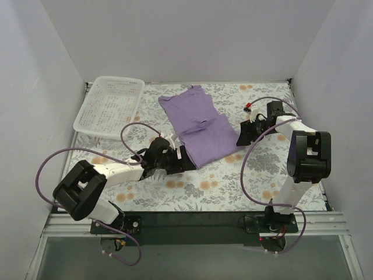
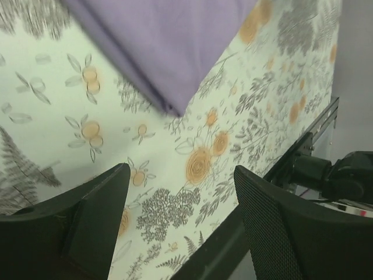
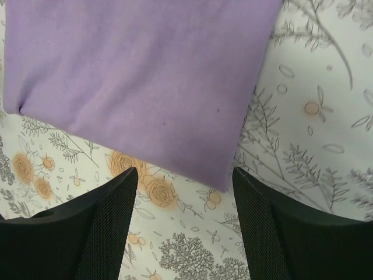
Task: Fold and stack the t-shirts
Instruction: Fold the tshirt
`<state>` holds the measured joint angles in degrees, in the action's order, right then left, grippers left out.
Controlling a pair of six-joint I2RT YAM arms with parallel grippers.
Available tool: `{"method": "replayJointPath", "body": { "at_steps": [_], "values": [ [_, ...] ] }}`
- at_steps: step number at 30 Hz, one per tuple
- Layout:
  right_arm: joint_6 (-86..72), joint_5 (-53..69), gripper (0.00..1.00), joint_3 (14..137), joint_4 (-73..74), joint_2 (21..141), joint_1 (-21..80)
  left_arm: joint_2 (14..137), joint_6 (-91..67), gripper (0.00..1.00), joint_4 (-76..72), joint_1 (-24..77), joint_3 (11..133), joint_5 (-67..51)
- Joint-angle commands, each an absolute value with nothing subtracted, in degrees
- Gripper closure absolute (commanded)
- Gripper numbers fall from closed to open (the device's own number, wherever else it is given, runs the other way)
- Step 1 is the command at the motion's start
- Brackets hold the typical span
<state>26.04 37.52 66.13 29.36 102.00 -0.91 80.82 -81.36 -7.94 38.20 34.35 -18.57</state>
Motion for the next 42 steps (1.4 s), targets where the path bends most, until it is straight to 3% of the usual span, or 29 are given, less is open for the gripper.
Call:
{"method": "replayJointPath", "body": {
  "at_steps": [1, 10, 14, 15, 18, 19, 22, 32, 34, 36, 37, 39, 42],
  "values": [
    [21.1, 36.5, 0.28, 64.4, 25.6, 100.5, -2.6, 83.1, -95.4, 0.29, -11.6, 40.8, 34.2, -12.3],
    [17.2, 37.3, 0.29, 63.5, 24.8, 106.4, -3.3, 99.1, -104.0, 0.33, -8.0, 41.9, 42.6, -9.6],
    [16.7, 39.6, 0.34, 63.8, 24.9, 108.4, -3.3, 101.8, -104.2, 0.48, -7.9, 42.0, 43.2, -10.1],
    [16.7, 40.2, 0.35, 63.9, 25.0, 109.2, -3.3, 101.9, -104.2, 0.58, -7.8, 42.0, 43.2, -10.3],
    [16.9, 40.9, 0.52, 64.2, 25.7, 110.7, -3.4, 102.0, -104.2, 0.82, -8.7, 42.0, 42.1, -11.2],
    [16.9, 40.9, 0.69, 64.2, 26.0, 111.1, -3.5, 102.0, -103.9, 0.86, -9.4, 42.0, 41.9, -11.7],
    [19.0, 41.3, 0.98, 64.3, 29.8, 112.1, -4.1, 101.3, -103.4, 0.98, -10.7, 42.0, 40.6, -13.4],
    [38.3, 29.3, 0.99, 52.0, 41.8, 95.3, -5.3, 87.5, -103.1, 1.0, -11.0, 45.6, 28.5, -21.2],
    [41.1, 29.9, 0.86, 51.5, 45.3, 91.9, -5.3, 84.5, -104.2, 1.0, -10.6, 46.4, 24.6, -21.8],
    [44.3, 29.6, 0.68, 52.9, 49.0, 90.4, -5.3, 79.5, -104.4, 0.91, -10.9, 46.6, 22.4, -22.3],
    [45.2, 29.3, 0.54, 53.6, 49.7, 89.9, -5.3, 77.5, -104.2, 0.87, -10.6, 46.6, 21.0, -22.1],
    [46.2, 28.6, 0.46, 55.4, 49.6, 89.0, -5.4, 71.0, -103.2, 0.63, -9.8, 46.6, 20.1, -20.9],
    [44.5, 31.7, 0.39, 62.0, 48.9, 91.6, -5.5, 61.2, -98.6, 0.44, -2.8, 46.5, 21.4, -14.1]
  ]
}}
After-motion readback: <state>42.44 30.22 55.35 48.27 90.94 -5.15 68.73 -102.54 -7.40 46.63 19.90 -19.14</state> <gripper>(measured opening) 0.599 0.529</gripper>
